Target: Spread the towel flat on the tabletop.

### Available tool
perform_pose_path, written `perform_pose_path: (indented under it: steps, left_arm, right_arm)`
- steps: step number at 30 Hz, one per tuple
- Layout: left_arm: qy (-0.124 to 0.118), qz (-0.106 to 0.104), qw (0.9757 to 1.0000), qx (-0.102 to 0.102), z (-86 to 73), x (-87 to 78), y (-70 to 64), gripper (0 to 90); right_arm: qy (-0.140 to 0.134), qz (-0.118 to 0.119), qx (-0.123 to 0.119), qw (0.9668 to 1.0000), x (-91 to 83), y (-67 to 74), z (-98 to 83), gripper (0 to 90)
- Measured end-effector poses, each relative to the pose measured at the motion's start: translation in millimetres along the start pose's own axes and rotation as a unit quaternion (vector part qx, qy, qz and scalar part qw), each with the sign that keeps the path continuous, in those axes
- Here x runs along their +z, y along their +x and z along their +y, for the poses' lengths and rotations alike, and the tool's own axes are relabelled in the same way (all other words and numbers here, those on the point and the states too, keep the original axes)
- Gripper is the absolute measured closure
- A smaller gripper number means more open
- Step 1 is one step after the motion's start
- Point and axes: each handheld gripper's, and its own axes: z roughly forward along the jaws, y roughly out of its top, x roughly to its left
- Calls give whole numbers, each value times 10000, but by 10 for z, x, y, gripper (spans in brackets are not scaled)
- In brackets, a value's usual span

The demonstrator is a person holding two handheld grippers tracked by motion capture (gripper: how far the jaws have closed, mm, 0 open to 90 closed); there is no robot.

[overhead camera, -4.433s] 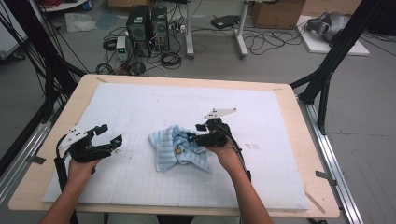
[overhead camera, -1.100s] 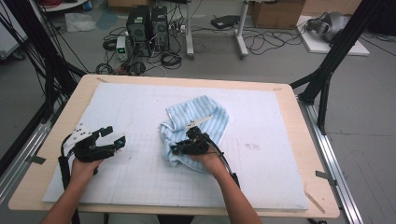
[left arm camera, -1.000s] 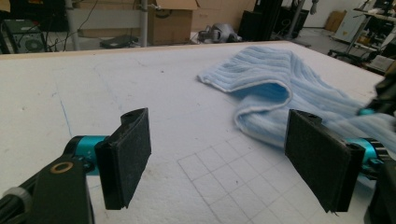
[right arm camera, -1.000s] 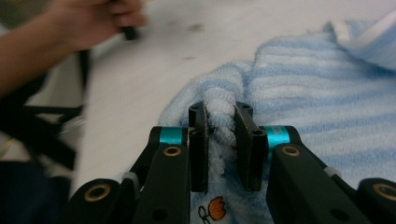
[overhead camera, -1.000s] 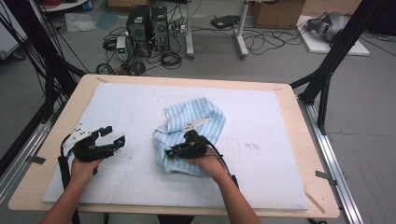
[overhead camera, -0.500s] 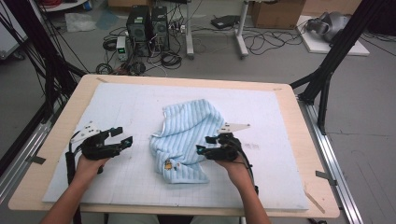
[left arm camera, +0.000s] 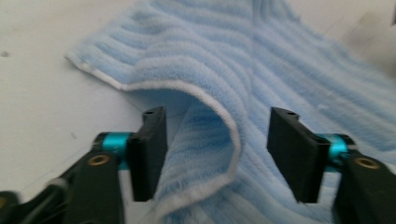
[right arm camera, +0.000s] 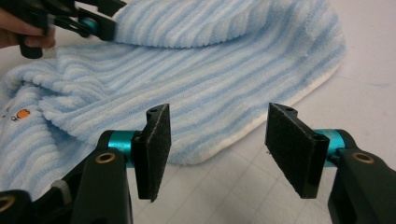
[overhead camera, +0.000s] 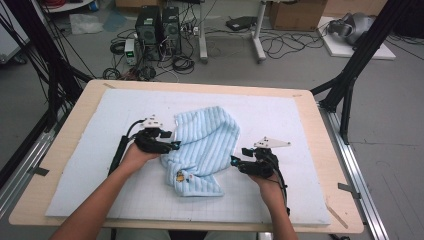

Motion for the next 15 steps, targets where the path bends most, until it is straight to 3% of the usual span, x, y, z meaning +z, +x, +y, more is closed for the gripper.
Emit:
perform_pose_path:
  steps: [2,3,5,10,12,15]
  left_arm:
    - [34,46,10000,46,0,14,-1,718]
    - [6,167,9998,139,-6,20,7,718]
    - [-123,262,9996,10,-13,-38,60,852]
    - [-220,211,9983,-490,-92,-379,289,863]
    - [-116,248,9974,-671,-192,-541,411,863]
    - [138,308,9962,-797,-342,-655,519,863]
  right_arm:
    - [17,3,0,10000,-2,-16,-12,396]
    - [17,3,0,10000,-2,-16,-12,396]
    - [40,-11,8,10000,-8,-28,-31,396]
    - [83,-59,78,9999,-18,-44,-51,396]
    - [17,-91,141,9999,-19,-49,-39,397]
    - [-55,-163,315,9994,8,-75,-4,398]
